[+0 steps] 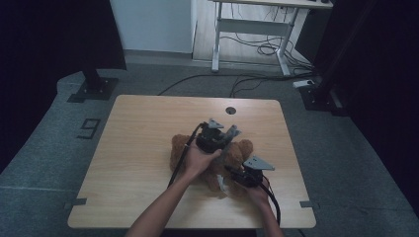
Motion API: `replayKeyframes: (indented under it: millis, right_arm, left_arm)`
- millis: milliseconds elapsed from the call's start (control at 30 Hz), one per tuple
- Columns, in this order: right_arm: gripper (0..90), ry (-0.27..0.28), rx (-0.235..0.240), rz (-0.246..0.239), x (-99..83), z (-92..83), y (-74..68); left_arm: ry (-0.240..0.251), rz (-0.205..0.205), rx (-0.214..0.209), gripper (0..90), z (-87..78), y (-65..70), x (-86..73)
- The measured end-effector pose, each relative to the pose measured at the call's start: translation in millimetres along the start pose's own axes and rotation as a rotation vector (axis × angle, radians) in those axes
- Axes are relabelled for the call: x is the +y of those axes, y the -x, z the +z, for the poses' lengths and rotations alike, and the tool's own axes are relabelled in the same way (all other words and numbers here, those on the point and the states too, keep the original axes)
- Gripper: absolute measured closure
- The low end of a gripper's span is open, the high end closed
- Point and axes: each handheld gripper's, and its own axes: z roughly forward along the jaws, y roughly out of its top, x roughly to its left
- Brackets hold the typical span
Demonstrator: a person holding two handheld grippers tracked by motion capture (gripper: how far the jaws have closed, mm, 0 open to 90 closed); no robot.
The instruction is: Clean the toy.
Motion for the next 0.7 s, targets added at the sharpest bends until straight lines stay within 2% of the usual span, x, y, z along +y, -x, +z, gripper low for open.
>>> replayKeyframes:
  millis: [67,200,533,700]
  right_arm:
    - [53.4,-0.006,0.0,0.001,-0.6,-0.2,0.7]
    - [53.1,-0.015,0.004,-0.006,-1.7,-0.9,0.4]
    - [52.9,-0.023,0.01,-0.01,-1.4,-1.5,0.0]
    - [52.7,-0.022,0.011,-0.009,-1.4,-1.5,-0.3]
  left_arm:
    - [-0.011,0.014,0.012,77.0,5.5,2.5,-3.1]
    - [-0.004,-0.022,0.012,77.2,2.6,-7.3,-12.4]
    - [-0.029,-0.079,0.126,77.1,-28.0,-51.6,-28.0]
    - [-0.006,-0.101,0.156,76.9,-50.3,-69.8,-38.5]
